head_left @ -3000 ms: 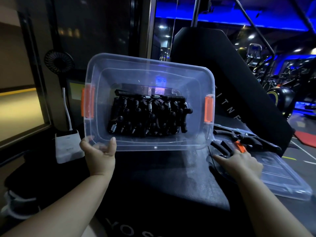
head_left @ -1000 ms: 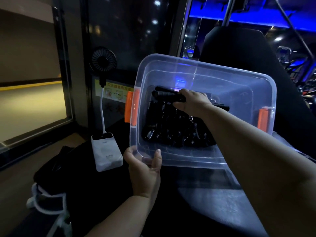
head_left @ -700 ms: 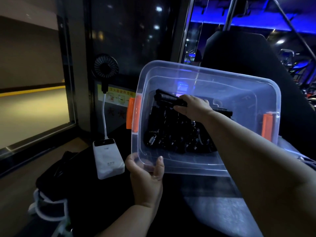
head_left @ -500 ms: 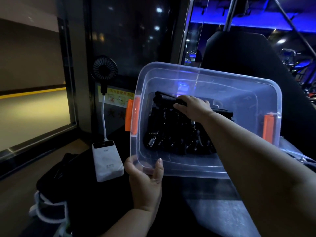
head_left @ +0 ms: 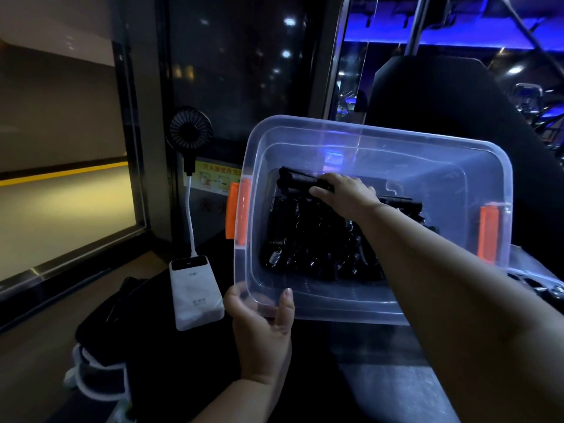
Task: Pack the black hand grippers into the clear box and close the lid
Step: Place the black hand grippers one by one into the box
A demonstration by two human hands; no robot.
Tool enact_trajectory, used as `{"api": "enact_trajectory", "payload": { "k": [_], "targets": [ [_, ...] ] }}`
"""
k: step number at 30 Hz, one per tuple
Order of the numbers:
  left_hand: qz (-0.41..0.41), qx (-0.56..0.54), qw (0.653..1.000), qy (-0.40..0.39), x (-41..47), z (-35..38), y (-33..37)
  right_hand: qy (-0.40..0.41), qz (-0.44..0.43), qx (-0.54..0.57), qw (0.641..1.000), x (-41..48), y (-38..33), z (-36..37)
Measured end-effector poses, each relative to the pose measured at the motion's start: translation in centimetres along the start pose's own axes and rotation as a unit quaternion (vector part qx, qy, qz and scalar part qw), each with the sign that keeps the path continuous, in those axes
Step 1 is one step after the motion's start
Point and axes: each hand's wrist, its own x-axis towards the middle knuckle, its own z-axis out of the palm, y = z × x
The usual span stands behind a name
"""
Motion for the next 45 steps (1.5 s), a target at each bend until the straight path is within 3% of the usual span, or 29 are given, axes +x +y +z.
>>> {"api": "enact_trajectory", "payload": {
  "k": [6,17,22,29,35,39,41,45],
  "targets": [
    [-0.014,-0.004,1.0,0.022,-0.2,0.1,0.4,0.053,0.012,-0.005,0.998,-1.5,0.2,0.3],
    [-0.014,0.039,0.998,0.039,-0.2,0.2,0.6,0.254,0.005,0.061,0.965,-10.7,5.4,0.0],
    [-0.014,0.061,0.997,0.045,-0.2,0.4,0.6,0.386,-0.013,0.109,0.916,-16.0,10.6,-0.5],
    [-0.027,0.046,0.998,0.044,-0.3,0.5,0.5,0.404,-0.012,0.122,0.907,-20.8,14.3,-0.7],
    [-0.038,0.039,0.998,0.043,-0.3,0.4,0.3,0.314,0.142,0.138,0.929,-23.3,20.0,-0.9],
    [-0.04,0.04,0.997,0.045,-0.2,0.4,0.3,0.12,0.269,0.06,0.954,-24.8,23.5,0.1],
    [-0.037,0.042,0.997,0.046,-0.2,0.4,0.3,0.056,0.305,0.014,0.951,-25.2,23.8,0.4],
    [-0.041,0.044,0.997,0.042,-0.3,0.4,0.3,0.02,0.35,-0.048,0.935,-25.2,23.2,0.4]
  ]
}}
